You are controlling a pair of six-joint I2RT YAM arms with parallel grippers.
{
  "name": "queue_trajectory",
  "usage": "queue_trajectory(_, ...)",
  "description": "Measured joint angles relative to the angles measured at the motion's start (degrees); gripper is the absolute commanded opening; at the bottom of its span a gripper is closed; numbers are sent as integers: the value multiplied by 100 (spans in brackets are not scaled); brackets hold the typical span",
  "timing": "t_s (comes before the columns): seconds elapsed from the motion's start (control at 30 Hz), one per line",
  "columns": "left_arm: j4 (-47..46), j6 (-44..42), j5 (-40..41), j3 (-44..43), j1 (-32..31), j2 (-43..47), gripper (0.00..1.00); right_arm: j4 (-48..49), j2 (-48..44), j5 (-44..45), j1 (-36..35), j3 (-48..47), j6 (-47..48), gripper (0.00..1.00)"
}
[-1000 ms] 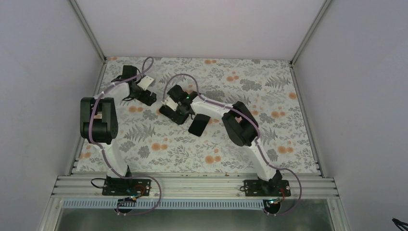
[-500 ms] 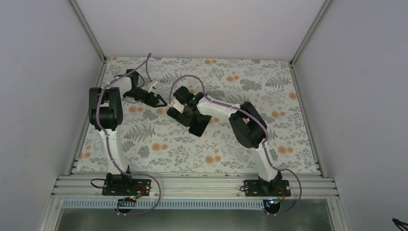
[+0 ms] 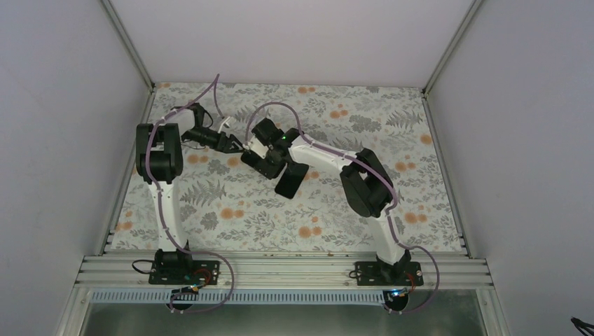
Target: Take the phone out of the phone case
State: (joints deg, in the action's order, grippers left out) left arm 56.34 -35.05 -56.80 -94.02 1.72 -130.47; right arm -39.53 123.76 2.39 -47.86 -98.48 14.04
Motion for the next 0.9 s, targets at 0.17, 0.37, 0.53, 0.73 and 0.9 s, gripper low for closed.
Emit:
queue_trajectory(0.17,398,-223,-295,-197,-22,-208,86,-42,-118,-17,-2,-103,0,51)
queue_trajectory(0.37,804,-407,-570,-417,-111,-396,75,-101,-127,-28,-2,-225,0,51)
queue_trajectory(0.53,1119,-568,-807,-542,-229,-415,56,-140,-127,-37,-2,-343,4,51)
queue_trajectory(0.73,1580,-848,-1038,-684,-286,-417,35,-120,-122,-37,-2,-439,50,51)
queue_trajectory(0.9,2026,-970,-1314,-774,-258,-415,11,-155,-111,-26,-2,-459,114,52)
